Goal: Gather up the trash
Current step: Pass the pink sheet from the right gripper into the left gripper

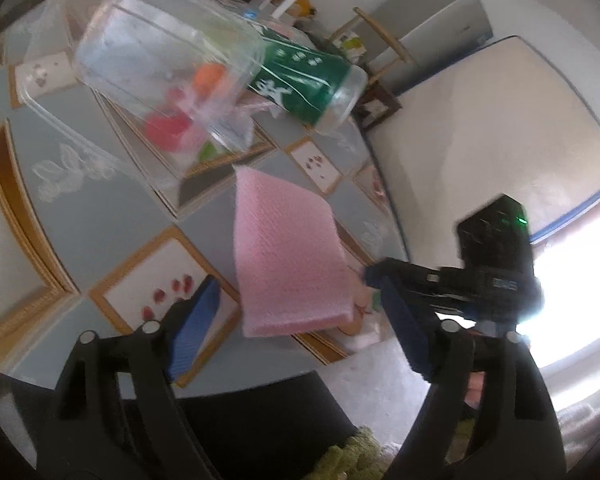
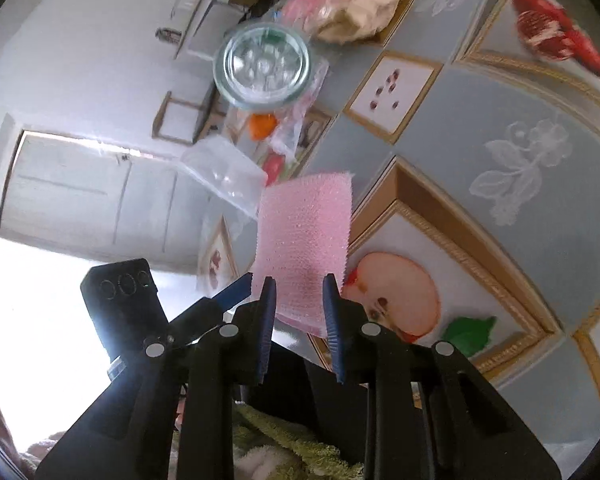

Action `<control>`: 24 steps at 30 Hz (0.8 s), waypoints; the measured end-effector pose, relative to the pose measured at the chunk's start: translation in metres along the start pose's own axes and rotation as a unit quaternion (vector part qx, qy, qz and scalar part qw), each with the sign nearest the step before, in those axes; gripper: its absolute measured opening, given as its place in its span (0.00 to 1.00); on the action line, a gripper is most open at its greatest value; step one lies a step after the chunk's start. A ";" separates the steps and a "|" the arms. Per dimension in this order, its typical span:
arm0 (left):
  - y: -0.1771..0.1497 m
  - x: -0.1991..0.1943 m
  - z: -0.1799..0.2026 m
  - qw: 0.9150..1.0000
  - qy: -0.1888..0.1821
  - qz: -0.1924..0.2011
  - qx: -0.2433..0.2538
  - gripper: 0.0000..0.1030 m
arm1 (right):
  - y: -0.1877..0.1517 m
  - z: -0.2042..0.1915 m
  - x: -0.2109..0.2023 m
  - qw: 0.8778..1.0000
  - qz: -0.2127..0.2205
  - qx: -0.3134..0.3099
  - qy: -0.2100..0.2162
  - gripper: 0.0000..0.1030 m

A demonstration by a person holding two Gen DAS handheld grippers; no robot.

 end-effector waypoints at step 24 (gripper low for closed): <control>0.004 0.059 0.021 0.978 0.180 -0.022 0.100 0.75 | 0.008 0.015 -0.040 0.996 0.069 -0.002 -0.047 0.36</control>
Point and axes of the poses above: each gripper's, at about its wrist camera, not at the fingertips, and x roughly the way its jaws point, z to its right, y to its top, the point moved 10 cm from there along x, roughly the way its jaws point, and after that the axes turned 4 degrees about y, right-handed, at the moved point
